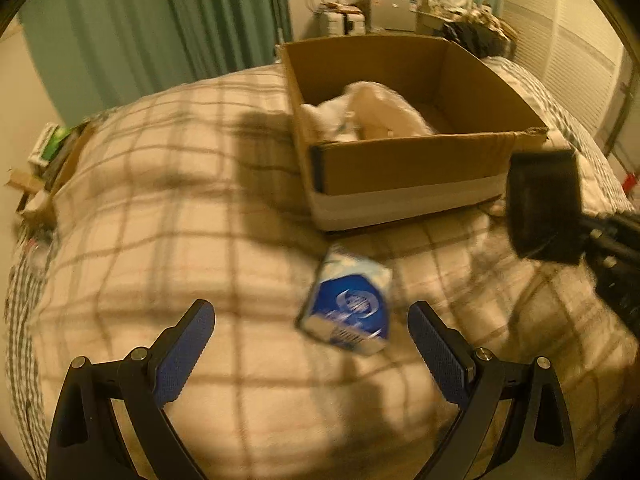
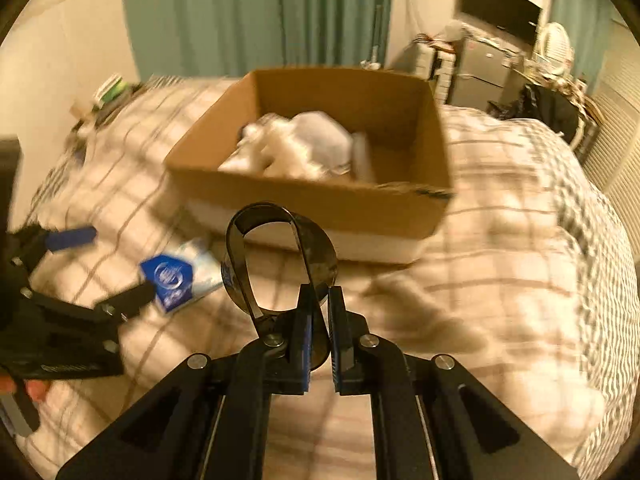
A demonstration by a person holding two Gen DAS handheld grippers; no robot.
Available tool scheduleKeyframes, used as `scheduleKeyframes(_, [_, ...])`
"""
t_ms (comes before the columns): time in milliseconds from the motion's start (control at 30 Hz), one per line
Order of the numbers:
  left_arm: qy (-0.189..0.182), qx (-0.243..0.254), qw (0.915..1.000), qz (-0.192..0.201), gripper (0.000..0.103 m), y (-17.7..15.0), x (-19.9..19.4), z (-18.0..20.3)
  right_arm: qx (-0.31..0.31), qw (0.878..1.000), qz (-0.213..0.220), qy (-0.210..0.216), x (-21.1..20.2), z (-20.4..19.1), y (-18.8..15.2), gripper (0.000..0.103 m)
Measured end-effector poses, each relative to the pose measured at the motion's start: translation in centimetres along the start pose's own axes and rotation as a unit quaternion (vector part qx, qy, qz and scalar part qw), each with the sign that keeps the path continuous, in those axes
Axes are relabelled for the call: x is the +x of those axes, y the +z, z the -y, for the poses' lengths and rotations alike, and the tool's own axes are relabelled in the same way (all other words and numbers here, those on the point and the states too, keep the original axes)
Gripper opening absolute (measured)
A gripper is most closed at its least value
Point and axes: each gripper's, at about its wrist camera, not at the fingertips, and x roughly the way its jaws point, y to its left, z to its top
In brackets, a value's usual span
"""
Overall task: Organize objects
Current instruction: 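Grasp the black round stand with the right gripper while the left gripper grasps the blue Vinda tissue pack, then carry the black stand and tissue pack into the box while both grippers open to release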
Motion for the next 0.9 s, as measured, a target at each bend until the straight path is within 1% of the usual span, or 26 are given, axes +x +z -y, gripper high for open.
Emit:
scheduleKeyframes(100, [0.002,0.019,0.9997,-0.015,0.1,0.7,1.5,1.3,0.008,1.0,-0.001,-0.003,0.5,0.0,0.2,0.007])
scheduleKeyframes(200, [0.01,0.033,0.9989,-0.031,0.1,0.9,3.2,2.4,0.009,1.0,-0.013,0.0,1.3,0.0,-0.2,0.007])
scheduleKeyframes(267, [0.008,0.041,0.9981,-0.046,0.098,0.9,4.2,2.9,0.01,1.0,-0.02,-0.001,1.8,0.0,-0.6,0.007])
scheduleKeyframes(333, [0.004,0.045,0.9971,-0.06,0.085,0.6,5.0,3.1,0.012,1.0,-0.022,-0.002,2.0,0.0,-0.9,0.007])
scheduleKeyframes(367, [0.001,0.049,0.9966,-0.067,0.07,0.5,5.2,3.3,0.013,1.0,-0.022,0.0,1.9,0.0,-0.9,0.007])
scheduleKeyframes(400, [0.003,0.052,0.9963,-0.068,0.059,0.3,5.3,3.4,0.014,1.0,-0.021,0.001,2.0,0.1,-1.0,0.007])
scheduleKeyframes(433, [0.001,0.052,0.9965,-0.064,0.056,0.2,5.1,3.4,0.015,1.0,-0.02,0.001,1.9,0.1,-1.0,0.007])
scheduleKeyframes(533, [-0.035,0.041,0.9974,-0.047,0.055,-0.1,3.6,3.3,0.019,1.0,-0.016,-0.001,1.5,0.1,-1.2,0.007])
scheduleKeyframes(767, [-0.064,0.014,0.9978,-0.012,0.055,-1.1,-0.7,3.2,0.016,1.0,-0.005,-0.007,-1.0,-0.4,-1.7,0.007])
scheduleKeyframes(900, [-0.076,0.002,0.997,0.009,0.054,-1.4,-3.2,3.2,0.014,1.0,0.01,-0.011,-3.6,-0.8,-1.8,0.007])
